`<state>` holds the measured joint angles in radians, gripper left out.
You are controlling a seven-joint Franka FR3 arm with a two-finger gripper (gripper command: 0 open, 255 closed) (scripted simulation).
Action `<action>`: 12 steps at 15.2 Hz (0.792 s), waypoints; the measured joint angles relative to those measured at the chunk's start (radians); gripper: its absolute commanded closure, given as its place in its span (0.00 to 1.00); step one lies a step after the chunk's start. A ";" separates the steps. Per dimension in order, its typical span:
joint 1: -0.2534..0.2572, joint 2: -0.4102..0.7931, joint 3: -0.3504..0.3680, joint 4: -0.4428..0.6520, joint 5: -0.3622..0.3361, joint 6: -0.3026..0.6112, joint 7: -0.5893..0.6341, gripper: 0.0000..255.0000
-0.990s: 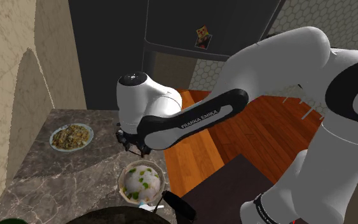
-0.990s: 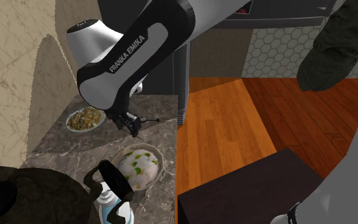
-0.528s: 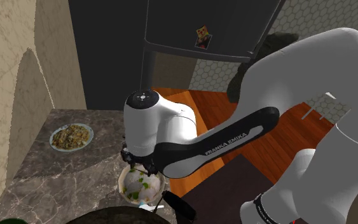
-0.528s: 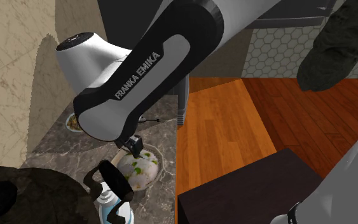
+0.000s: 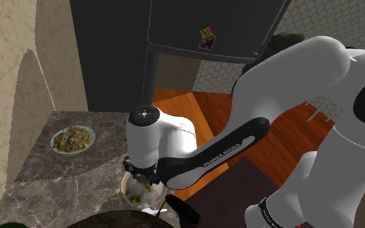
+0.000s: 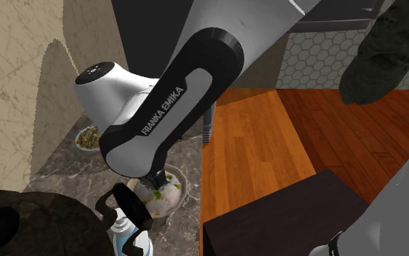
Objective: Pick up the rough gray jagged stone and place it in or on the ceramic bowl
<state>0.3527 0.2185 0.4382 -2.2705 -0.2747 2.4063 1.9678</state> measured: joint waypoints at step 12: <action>0.019 0.059 -0.020 0.003 -0.062 0.067 0.050 1.00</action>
<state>0.3720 0.2776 0.4183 -2.2677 -0.3365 2.4738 2.0176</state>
